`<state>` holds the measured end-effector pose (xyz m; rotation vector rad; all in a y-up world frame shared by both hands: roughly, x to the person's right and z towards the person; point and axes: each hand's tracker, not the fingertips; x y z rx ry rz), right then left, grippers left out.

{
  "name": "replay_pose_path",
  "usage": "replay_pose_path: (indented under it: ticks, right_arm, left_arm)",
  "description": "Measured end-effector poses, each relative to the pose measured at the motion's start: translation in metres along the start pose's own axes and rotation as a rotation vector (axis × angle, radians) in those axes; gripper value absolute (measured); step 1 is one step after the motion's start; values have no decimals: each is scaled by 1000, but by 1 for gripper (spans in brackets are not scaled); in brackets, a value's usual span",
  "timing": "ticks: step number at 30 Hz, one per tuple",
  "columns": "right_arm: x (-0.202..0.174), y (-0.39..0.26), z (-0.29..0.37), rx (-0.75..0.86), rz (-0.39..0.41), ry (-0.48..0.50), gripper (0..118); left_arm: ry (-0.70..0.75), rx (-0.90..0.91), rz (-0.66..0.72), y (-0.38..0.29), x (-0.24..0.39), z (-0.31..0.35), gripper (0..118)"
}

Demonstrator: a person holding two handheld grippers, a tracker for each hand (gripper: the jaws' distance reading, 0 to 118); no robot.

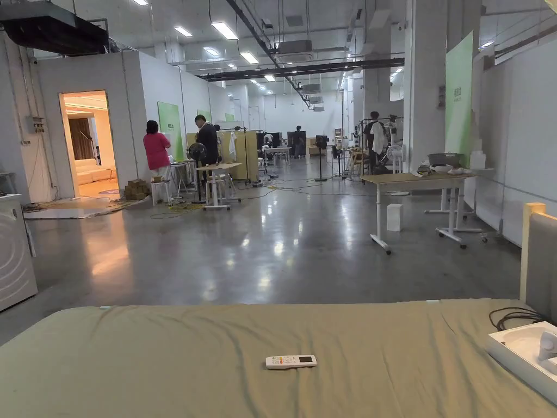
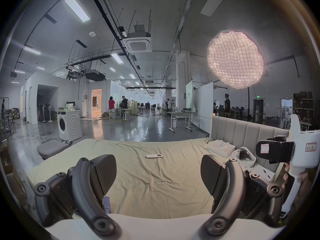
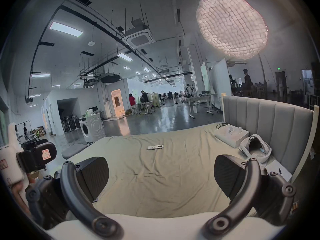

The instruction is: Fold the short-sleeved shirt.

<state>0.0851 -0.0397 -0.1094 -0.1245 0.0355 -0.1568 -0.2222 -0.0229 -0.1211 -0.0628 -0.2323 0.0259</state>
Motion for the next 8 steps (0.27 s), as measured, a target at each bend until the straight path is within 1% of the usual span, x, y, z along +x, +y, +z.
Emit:
replay_pose_path:
  ticks: [3, 8]
  right_arm:
    - [-3, 0, 2, 5, 11, 1, 118]
    - [-11, -3, 2, 26, 102, -70, 118]
  left_arm:
    - [45, 17, -2, -1, 0, 2, 103]
    - [41, 22, 27, 1, -5, 5, 103]
